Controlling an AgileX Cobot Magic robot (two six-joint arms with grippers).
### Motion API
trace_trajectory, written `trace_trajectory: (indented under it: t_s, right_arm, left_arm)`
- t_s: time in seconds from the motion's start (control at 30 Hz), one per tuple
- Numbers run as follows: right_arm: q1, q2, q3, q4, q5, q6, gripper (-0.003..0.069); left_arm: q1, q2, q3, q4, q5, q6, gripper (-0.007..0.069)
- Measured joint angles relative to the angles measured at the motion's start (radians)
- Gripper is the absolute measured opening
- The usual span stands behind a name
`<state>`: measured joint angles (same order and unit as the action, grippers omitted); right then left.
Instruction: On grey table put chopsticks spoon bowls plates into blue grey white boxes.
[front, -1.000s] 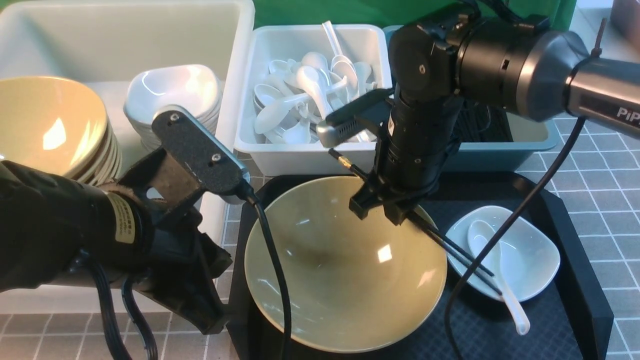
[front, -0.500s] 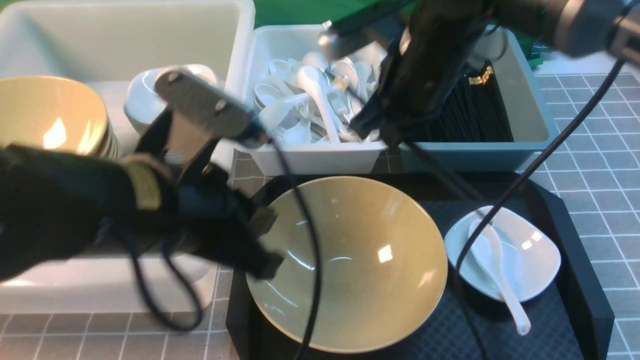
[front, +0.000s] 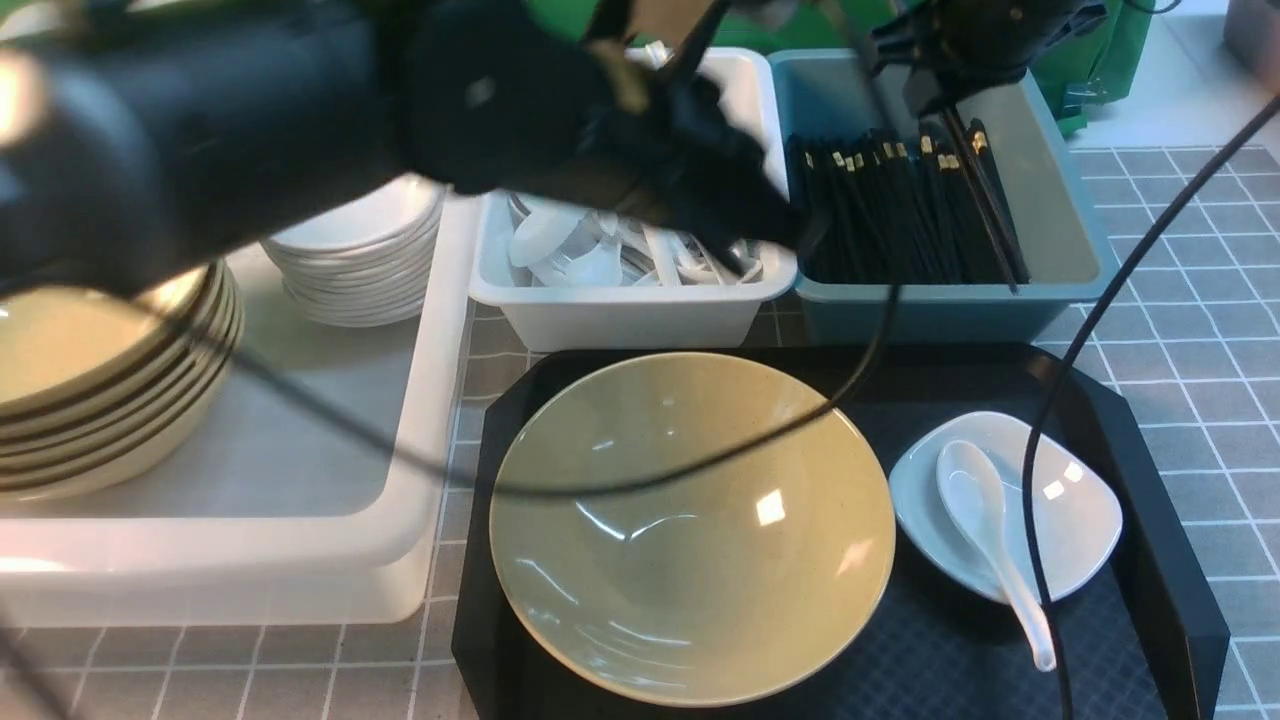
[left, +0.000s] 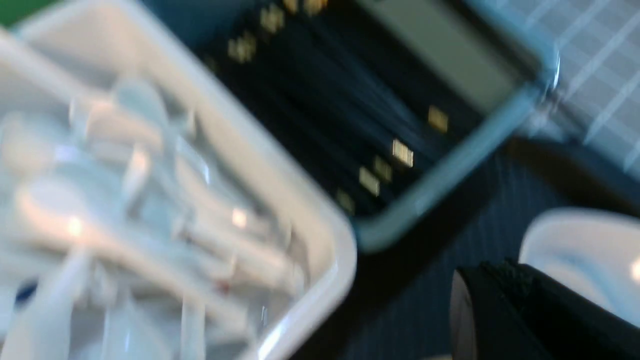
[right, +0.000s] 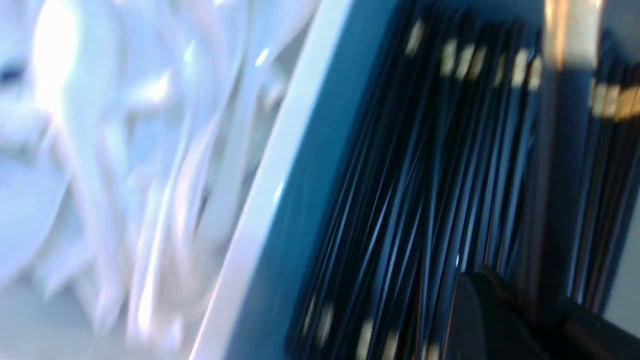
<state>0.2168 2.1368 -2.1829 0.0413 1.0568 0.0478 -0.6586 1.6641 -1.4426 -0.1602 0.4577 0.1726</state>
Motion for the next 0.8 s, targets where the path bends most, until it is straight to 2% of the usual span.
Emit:
trace_trajectory:
  t_s: [0.13,0.37,0.53,0.67,0.8]
  right_arm:
    - [-0.05,0.092,-0.085,0.053,-0.066,0.014,0.0064]
    - [-0.097,0.242,-0.164,0.071,-0.32,0.055,0.0064]
    - [-0.1,0.297,-0.164,0.071,-0.371,0.062,0.0067]
    - [-0.1,0.311,-0.164,0.07,-0.354,0.062,0.01]
    - [-0.1,0.311,-0.173,0.069,-0.3,0.062,0.0304]
  left_arm:
    - [0.0,0.033,-0.023,-0.022,-0.053,0.005,-0.0008]
    - [0.0,0.036,-0.029,-0.034,-0.044,0.005,-0.0008]
    - [0.0,0.036,-0.029,-0.035,0.033,0.005,-0.0008]
    - [0.0,0.036,-0.029,-0.036,0.086,0.005,-0.0008]
    - [0.0,0.036,-0.029,-0.049,0.123,0.005,-0.0008]
